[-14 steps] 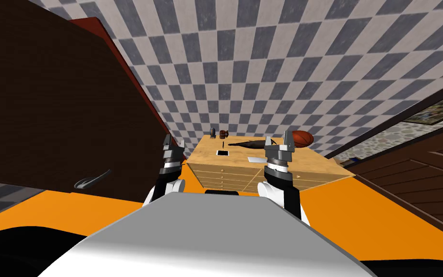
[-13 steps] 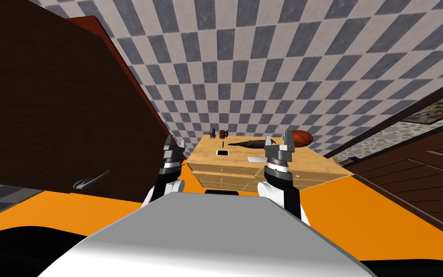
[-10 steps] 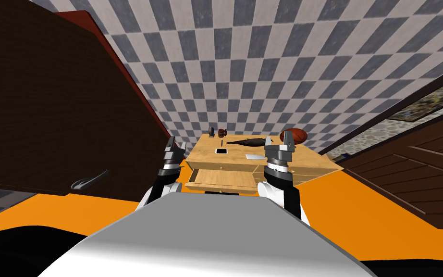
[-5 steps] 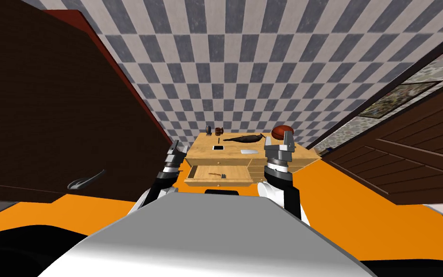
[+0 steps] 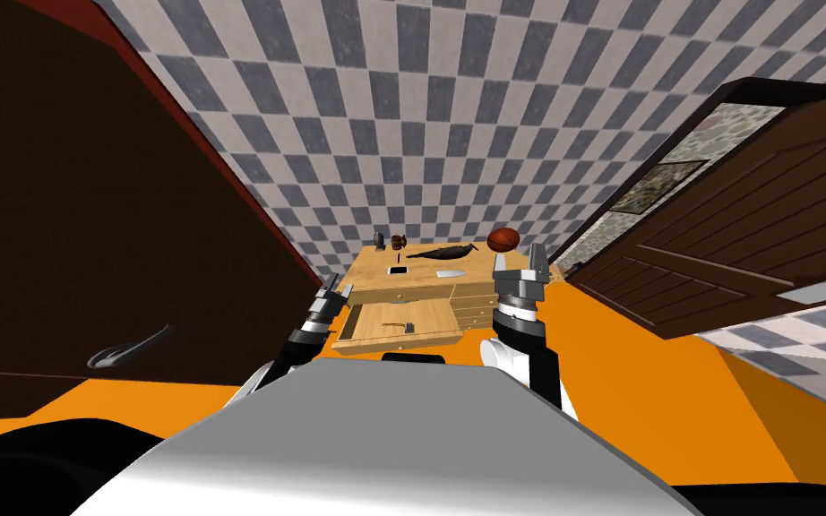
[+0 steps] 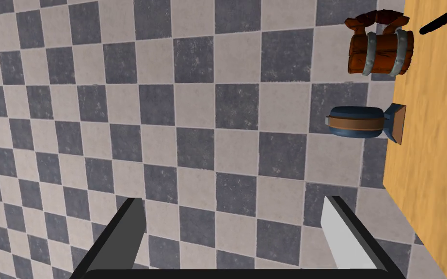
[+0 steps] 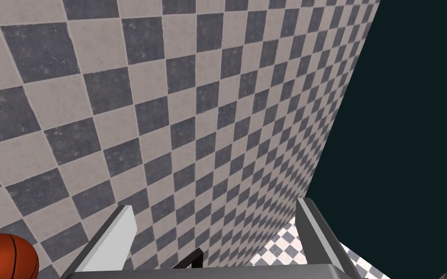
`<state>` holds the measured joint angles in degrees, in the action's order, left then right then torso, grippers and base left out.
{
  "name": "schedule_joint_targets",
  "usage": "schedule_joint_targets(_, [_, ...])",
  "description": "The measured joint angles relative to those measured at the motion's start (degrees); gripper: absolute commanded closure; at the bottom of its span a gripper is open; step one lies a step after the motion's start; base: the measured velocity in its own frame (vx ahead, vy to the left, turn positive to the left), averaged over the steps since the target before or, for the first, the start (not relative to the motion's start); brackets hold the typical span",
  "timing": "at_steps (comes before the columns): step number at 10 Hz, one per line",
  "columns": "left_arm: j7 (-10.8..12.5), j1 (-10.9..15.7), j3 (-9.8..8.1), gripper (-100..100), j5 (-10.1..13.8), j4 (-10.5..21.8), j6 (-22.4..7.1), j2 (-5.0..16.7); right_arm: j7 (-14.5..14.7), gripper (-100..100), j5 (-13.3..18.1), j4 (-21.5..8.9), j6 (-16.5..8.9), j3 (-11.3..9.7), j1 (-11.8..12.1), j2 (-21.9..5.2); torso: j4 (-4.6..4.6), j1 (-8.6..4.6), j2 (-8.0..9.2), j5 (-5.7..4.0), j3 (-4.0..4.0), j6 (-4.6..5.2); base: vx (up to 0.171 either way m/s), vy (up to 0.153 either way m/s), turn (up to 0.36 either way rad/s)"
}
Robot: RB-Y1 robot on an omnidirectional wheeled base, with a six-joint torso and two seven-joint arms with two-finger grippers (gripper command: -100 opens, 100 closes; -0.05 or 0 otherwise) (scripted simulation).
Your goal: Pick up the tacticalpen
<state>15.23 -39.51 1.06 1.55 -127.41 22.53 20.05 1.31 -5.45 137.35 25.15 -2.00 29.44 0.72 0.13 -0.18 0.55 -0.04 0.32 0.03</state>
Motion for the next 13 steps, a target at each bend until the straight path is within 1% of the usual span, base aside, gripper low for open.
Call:
schedule_joint_targets(1, [0.5,-0.4,0.09,-100,0.3,0.5,-0.3,1.4,0.0,0,0.0,0.0,0.0,0.0,0.0,0.0,-0.01,0.07,-0.10,0.01,-0.05,-0.03,-0.103,-0.033,-0.212])
schedule_joint_targets(3, [1.6,-2.3,-0.04,-100,1.1,2.2,-0.1,4.3,0.0,0,0.0,0.0,0.0,0.0,0.0,0.0,-0.03,0.19,-0.18,0.04,-0.09,-0.04,-0.084,-0.042,-0.139])
schedule_joint_targets(4, [2.4,-3.0,-0.34,-100,1.7,3.9,0.2,6.3,0.0,0,0.0,0.0,0.0,0.0,0.0,0.0,-0.04,0.09,-0.18,0.02,-0.10,-0.01,-0.110,-0.111,-0.360])
schedule_joint_targets(5, [3.1,-4.5,-0.11,-100,2.1,4.4,-0.7,7.8,0.0,0,0.0,0.0,0.0,0.0,0.0,0.0,-0.02,-0.09,-0.12,-0.02,-0.07,0.00,-0.092,-0.080,-0.121])
schedule_joint_targets(6, [3.5,-5.4,-0.06,-100,2.3,5.5,-0.8,9.3,0.0,0,0.0,0.0,0.0,0.0,0.0,0.0,-0.02,-0.01,-0.15,-0.01,-0.08,-0.05,-0.095,-0.079,-0.248])
schedule_joint_targets(7, [4.1,-7.9,-0.31,-100,2.8,6.5,-0.2,10.9,0.0,0,0.0,0.0,0.0,0.0,0.0,0.0,-0.02,0.01,-0.12,-0.01,-0.07,-0.02,-0.069,-0.057,-0.092])
schedule_joint_targets(8, [4.6,-8.1,-0.37,-100,3.1,7.7,-0.1,12.2,0.0,0,0.0,0.0,0.0,0.0,0.0,0.0,-0.03,0.10,-0.22,0.01,-0.11,-0.05,-0.064,-0.071,-0.243])
schedule_joint_targets(9, [5.2,-9.4,-0.49,-100,3.5,9.6,0.0,13.8,0.0,0,0.0,0.0,0.0,0.0,0.0,0.0,-0.05,0.08,-0.24,0.01,-0.13,-0.01,-0.053,-0.055,-0.107])
schedule_joint_targets(10, [5.6,-9.6,-0.47,-100,3.7,10.7,-0.2,15.0,0.0,0,0.0,0.0,0.0,0.0,0.0,0.0,-0.05,0.13,-0.29,0.02,-0.15,-0.05,-0.042,-0.085,-0.207])
schedule_joint_targets(11, [6.2,-10.3,-0.61,-100,4.1,12.2,-1.0,16.6,0.0,0,0.0,0.0,0.0,0.0,0.0,0.0,-0.06,0.05,-0.33,0.01,-0.18,-0.01,-0.040,-0.067,-0.131])
schedule_joint_targets(12, [6.7,-11.5,-0.84,-100,4.4,12.7,-1.2,17.8,0.0,0,0.0,0.0,0.0,0.0,0.0,0.0,-0.06,0.09,-0.34,0.01,-0.18,-0.05,-0.056,-0.080,-0.295])
schedule_joint_targets(13, [7.3,-13.8,-1.38,-100,4.8,14.5,-0.4,19.6,0.0,0,0.0,0.0,0.0,0.0,0.0,0.0,-0.06,0.06,-0.28,0.00,-0.16,-0.02,-0.051,-0.071,-0.121])
